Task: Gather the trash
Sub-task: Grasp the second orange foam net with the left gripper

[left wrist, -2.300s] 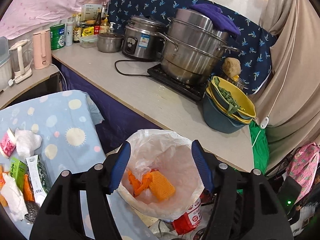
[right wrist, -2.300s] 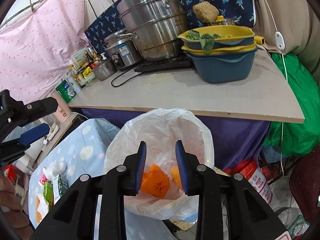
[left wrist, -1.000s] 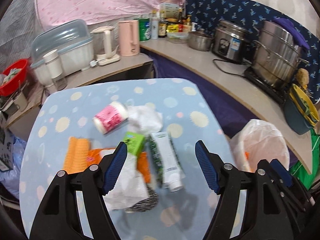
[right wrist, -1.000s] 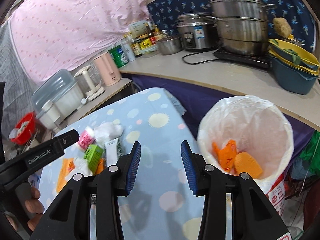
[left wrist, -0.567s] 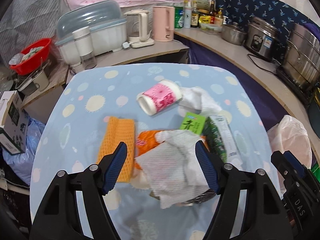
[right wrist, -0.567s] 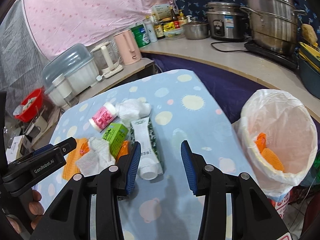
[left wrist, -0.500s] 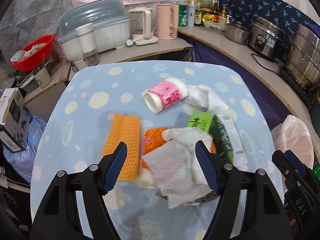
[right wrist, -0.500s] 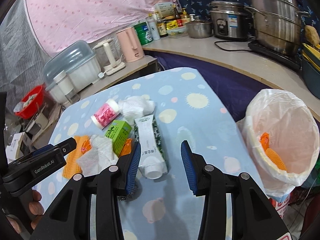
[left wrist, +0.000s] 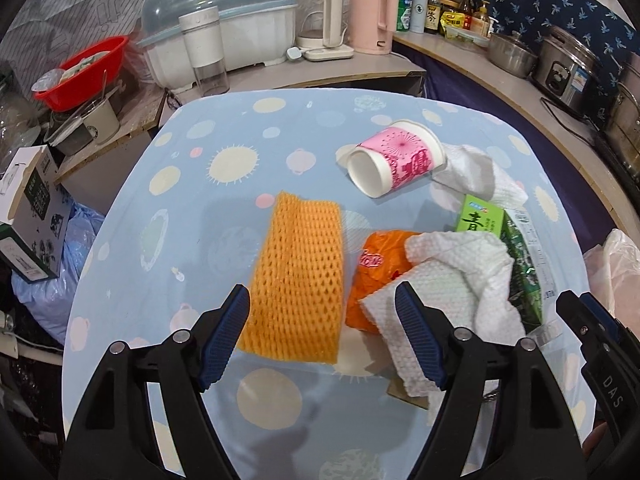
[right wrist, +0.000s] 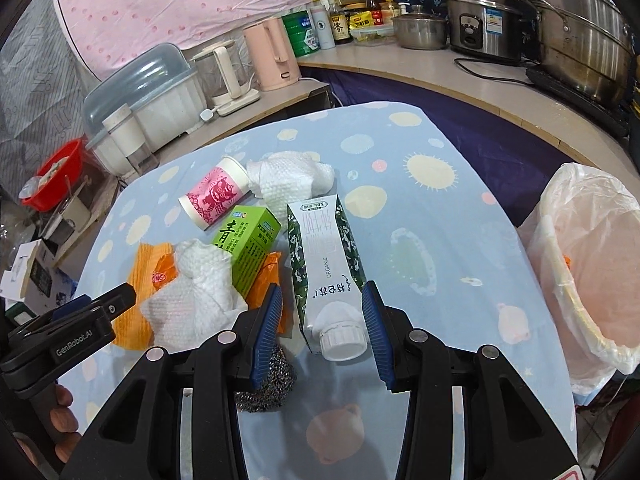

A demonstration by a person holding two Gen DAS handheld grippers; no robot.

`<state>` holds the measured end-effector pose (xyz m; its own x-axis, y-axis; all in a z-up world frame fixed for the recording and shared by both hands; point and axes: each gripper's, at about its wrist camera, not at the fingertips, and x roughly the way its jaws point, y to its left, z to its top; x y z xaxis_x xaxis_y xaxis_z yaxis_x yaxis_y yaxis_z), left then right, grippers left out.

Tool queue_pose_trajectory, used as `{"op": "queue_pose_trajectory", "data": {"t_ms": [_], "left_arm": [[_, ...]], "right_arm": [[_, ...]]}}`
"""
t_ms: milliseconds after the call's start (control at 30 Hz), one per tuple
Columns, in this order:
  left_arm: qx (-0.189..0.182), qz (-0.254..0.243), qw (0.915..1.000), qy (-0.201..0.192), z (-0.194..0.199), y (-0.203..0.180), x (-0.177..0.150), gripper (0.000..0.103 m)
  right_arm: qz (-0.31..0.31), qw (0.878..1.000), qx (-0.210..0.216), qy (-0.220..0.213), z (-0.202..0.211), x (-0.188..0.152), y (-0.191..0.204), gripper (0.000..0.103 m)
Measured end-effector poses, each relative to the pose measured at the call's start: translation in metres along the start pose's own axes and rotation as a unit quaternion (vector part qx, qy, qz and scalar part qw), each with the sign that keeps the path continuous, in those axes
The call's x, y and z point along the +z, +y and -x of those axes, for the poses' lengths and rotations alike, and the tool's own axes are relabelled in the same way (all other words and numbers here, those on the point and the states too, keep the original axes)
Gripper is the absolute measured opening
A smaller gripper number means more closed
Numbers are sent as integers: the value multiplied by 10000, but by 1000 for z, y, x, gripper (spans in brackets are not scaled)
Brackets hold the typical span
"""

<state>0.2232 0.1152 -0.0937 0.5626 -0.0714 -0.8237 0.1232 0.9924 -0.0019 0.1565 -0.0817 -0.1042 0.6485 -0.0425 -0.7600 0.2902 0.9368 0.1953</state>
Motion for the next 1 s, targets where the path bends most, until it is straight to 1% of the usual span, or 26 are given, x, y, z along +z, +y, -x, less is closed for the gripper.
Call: {"op": "queue_pose_trajectory", "data": {"t_ms": [200, 267, 367, 467, 567, 733, 800, 900, 933, 1000], "left_arm": [[79, 142, 9997, 158, -17, 16, -2, 74], [120, 215, 9995, 190, -22, 23, -3, 83], [146, 314, 9992, 185, -27, 32, -4, 87], [130, 377, 9988, 281, -35, 39, -5, 87], [10, 474, 9981, 405, -43, 47, -7, 87], [-131, 635, 9957, 655, -61, 52, -11, 87], [-184, 705, 9949, 699, -66, 53, -12, 87], [-149, 698, 9952, 663, -68, 51, -12, 87], [-151, 687, 9954, 656, -68, 50, -12, 85], [-181, 642, 9958, 632, -66, 47, -12, 76]], "right_arm": [[22, 9999, -70, 128, -20, 1, 1, 41], [66, 9998, -158, 98, -24, 1, 2, 44], [135, 9997, -213, 53, -28, 4, 4, 45], [86, 9997, -229, 99, -34, 7, 0, 45], [-1, 9997, -210, 98, -38, 8, -4, 46], [41, 9997, -210, 84, -41, 9, -3, 48], [25, 9998, -196, 87, -42, 9, -2, 49], [21, 9998, -181, 92, -43, 9, -2, 49], [25, 9998, -178, 91, -44, 9, -2, 49], [17, 9998, -152, 100, -45, 10, -1, 49]]}}
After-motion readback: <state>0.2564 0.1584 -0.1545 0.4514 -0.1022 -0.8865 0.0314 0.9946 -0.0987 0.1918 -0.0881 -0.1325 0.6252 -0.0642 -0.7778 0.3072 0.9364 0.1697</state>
